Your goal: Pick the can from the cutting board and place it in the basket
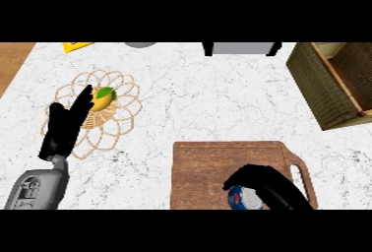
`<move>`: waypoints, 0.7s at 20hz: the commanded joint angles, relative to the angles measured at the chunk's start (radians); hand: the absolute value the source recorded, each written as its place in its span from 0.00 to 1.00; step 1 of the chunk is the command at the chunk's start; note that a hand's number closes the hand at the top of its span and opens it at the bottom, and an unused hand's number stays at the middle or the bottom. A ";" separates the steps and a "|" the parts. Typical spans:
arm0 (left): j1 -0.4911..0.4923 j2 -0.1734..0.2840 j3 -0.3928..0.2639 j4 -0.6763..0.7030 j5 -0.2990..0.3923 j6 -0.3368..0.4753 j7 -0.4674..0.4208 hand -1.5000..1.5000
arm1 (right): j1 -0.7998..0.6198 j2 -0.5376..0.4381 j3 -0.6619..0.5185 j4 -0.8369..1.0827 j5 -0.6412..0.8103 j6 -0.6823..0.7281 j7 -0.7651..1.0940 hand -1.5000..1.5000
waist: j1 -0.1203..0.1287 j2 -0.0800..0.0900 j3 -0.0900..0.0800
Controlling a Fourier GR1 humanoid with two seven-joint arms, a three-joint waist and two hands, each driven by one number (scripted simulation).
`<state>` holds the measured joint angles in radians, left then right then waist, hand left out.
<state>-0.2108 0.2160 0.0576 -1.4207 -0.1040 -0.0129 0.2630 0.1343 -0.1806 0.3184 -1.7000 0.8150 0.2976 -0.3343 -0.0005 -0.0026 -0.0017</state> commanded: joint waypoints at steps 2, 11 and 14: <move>0.000 0.004 0.009 0.031 -0.020 -0.007 -0.037 0.50 | -0.036 0.014 0.038 -0.018 0.086 -0.049 0.015 1.00 | -0.001 0.002 0.002; -0.035 -0.010 -0.013 0.018 -0.013 -0.019 -0.009 0.50 | -0.406 -0.026 -0.146 0.190 0.353 0.105 0.533 1.00 | 0.045 0.015 -0.005; -0.036 -0.010 -0.010 0.038 -0.019 -0.016 -0.041 0.50 | -0.605 0.009 -0.160 0.337 0.389 0.162 0.606 1.00 | 0.044 0.014 0.000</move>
<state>-0.2365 0.2034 0.0428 -1.4059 -0.1211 -0.0271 0.2448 -0.2796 -0.1764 0.1970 -1.4920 1.1295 0.3921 0.1371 0.0391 0.0087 -0.0040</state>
